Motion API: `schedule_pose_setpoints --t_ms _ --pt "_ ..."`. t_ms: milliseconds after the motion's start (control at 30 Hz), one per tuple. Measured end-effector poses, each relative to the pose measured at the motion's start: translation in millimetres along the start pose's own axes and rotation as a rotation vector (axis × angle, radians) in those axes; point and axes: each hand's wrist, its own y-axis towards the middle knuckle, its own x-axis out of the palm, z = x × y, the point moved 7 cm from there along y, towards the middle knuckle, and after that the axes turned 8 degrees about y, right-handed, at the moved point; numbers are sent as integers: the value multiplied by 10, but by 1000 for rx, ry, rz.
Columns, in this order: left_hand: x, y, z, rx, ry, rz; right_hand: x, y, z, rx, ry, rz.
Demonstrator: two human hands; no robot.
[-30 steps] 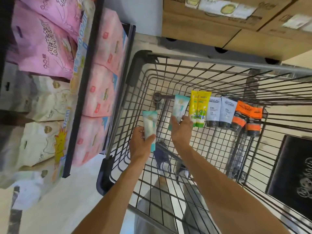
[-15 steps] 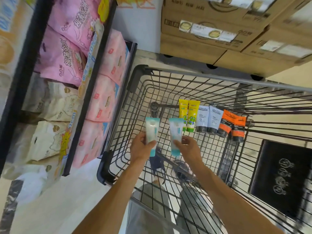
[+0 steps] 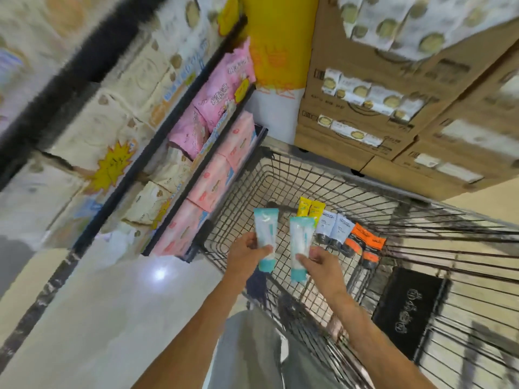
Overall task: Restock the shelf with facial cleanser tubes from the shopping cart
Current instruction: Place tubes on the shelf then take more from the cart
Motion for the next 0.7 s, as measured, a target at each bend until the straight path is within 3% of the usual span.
schedule_pose_setpoints --t_ms 233,467,700 --pt "-546 -1030 -116 52 -169 194 386 -630 -581 -102 -144 -275" --pt "-1181 -2110 -956 1 -436 471 1240 -1455 -794 -240 -381 -554" --pt "-1714 -3252 -2117 -74 -586 736 2179 -2484 -405 -277 -496 -806"
